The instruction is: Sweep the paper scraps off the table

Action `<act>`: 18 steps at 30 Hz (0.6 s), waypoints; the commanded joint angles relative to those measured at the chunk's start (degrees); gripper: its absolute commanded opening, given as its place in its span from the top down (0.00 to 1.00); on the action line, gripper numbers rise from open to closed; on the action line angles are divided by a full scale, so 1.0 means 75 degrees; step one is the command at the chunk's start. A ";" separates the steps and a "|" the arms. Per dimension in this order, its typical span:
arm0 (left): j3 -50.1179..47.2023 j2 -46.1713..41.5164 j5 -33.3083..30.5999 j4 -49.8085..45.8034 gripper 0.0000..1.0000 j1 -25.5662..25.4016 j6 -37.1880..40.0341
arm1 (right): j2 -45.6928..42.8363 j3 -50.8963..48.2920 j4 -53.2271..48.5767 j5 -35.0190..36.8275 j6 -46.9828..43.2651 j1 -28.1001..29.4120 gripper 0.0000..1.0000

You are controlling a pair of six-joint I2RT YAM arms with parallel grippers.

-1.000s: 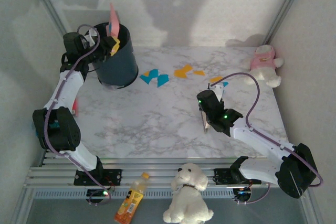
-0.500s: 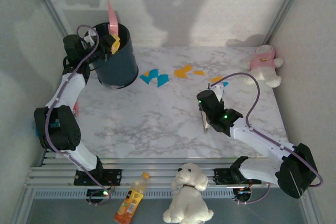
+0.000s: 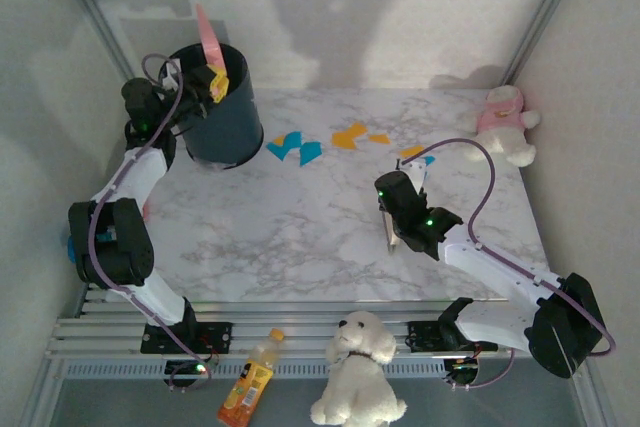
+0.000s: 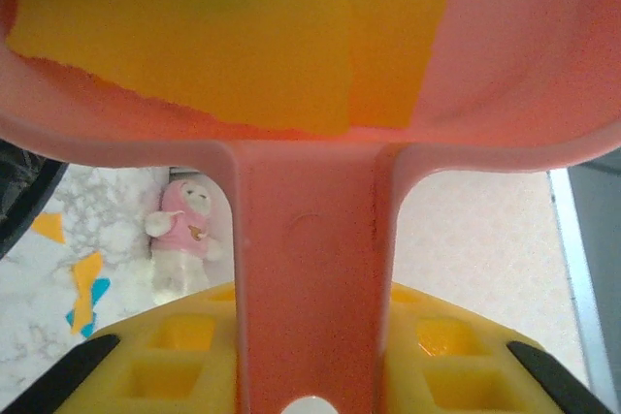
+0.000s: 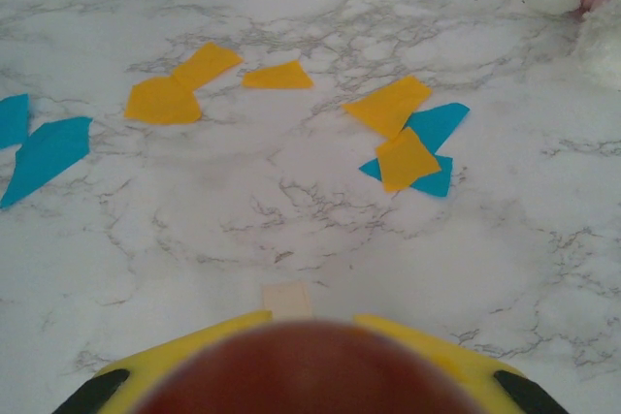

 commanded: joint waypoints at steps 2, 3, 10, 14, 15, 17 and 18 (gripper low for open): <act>-0.0248 0.0099 -0.0175 0.1592 1.00 -0.0027 -0.0995 | 0.0006 0.0132 -0.0195 0.0085 0.0109 -0.0060 1.00; -0.0305 0.0118 -0.0219 0.1790 1.00 -0.0049 -0.1187 | 0.0001 0.0129 -0.0198 0.0092 0.0109 -0.0060 1.00; -0.0702 0.0367 -0.0553 0.3416 1.00 -0.0233 -0.2603 | -0.0022 0.0125 -0.0235 0.0091 0.0126 -0.0060 1.00; -0.0787 0.0371 -0.0714 0.3532 1.00 -0.0280 -0.2801 | -0.0046 0.0120 -0.0244 0.0120 0.0110 -0.0060 1.00; -0.0830 0.0358 -0.0757 0.3613 1.00 -0.0286 -0.2881 | -0.0048 0.0120 -0.0232 0.0118 0.0109 -0.0060 1.00; -0.0854 0.0357 -0.0789 0.3642 1.00 -0.0298 -0.2908 | -0.0046 0.0115 -0.0232 0.0126 0.0110 -0.0060 1.00; -0.0857 0.0345 -0.0800 0.3634 1.00 -0.0298 -0.2903 | -0.0035 0.0117 -0.0230 0.0128 0.0112 -0.0060 1.00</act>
